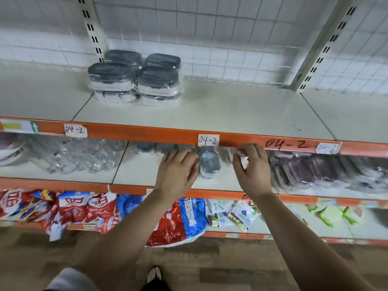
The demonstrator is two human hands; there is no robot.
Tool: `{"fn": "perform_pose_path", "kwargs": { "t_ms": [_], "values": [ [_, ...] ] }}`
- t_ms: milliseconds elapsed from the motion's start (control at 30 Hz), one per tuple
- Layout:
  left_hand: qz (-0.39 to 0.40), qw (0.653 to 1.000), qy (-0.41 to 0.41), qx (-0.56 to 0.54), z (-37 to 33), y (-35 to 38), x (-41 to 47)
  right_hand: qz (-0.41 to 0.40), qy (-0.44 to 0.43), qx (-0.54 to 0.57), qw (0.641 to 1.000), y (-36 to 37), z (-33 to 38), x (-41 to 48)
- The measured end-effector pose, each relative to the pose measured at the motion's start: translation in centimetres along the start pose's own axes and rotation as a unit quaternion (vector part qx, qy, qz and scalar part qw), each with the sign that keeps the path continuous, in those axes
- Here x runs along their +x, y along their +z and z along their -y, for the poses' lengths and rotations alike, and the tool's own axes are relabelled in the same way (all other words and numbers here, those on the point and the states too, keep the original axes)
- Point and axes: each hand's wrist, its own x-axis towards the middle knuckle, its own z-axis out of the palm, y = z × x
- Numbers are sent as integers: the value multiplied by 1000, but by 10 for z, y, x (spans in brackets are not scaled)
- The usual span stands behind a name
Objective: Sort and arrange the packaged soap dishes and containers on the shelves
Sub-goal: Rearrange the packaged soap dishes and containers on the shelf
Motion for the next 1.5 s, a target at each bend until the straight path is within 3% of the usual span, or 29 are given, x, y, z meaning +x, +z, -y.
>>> {"fn": "perform_pose_path", "kwargs": {
  "t_ms": [167, 433, 767, 1067, 1233, 1500],
  "values": [
    [60, 997, -52, -18, -3, 37, -34, 90, 62, 9, 994, 24, -33, -42],
    [163, 979, -116, -19, 43, 125, -66, 210, 91, -14, 973, 104, -93, -76],
    [244, 956, -153, 52, 100, 230, -41, 210, 98, -77, 970, 210, -127, -58],
    [131, 962, -236, -35, 103, 252, -30, 175, 170, -99, 965, 249, -138, -41],
    [99, 971, -208, -65, 108, 245, -50, 142, 207, -108, 962, 257, -137, -38],
    [86, 979, -171, -64, 89, 195, -75, 98, 158, -61, 981, 217, -110, -75]
  ]
}}
